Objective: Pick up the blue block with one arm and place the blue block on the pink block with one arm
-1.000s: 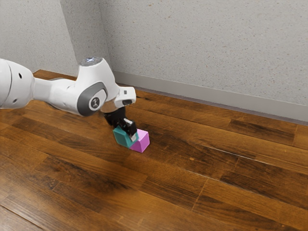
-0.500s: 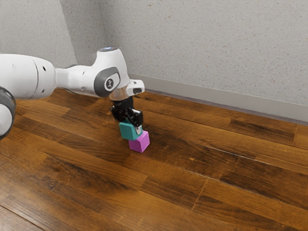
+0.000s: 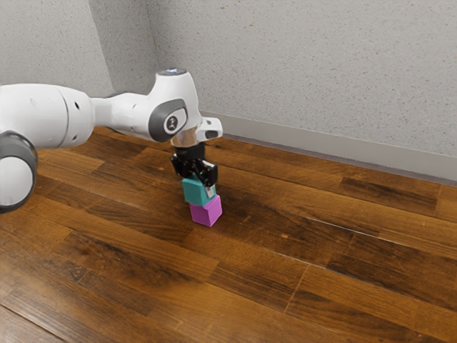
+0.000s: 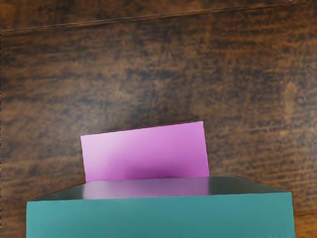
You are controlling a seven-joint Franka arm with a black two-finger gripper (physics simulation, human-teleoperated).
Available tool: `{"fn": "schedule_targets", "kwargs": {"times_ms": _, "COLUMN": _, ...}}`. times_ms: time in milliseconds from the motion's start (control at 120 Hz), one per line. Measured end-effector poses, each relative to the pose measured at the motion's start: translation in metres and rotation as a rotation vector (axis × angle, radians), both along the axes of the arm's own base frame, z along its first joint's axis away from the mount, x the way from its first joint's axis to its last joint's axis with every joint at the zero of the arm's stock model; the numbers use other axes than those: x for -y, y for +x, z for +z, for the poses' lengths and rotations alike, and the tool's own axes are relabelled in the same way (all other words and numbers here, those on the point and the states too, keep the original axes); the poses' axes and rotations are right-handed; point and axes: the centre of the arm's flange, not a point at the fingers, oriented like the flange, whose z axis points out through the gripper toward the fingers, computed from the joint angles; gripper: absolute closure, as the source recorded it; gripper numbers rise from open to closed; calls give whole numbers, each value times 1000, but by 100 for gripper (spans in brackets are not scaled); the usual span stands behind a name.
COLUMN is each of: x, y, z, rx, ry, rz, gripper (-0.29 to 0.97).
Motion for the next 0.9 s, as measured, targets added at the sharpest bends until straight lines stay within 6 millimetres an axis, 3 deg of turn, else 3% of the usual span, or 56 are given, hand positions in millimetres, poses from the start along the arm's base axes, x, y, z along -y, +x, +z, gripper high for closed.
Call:
{"fn": "schedule_targets", "kwargs": {"times_ms": 258, "x": 5, "y": 10, "z": -5, "rx": 5, "ry": -2, "rz": -4, "gripper": 33}}
{"fn": "schedule_targets", "kwargs": {"times_ms": 900, "x": 4, "y": 11, "z": -1, "rx": 19, "ry": 3, "rz": -22, "gripper": 34}}
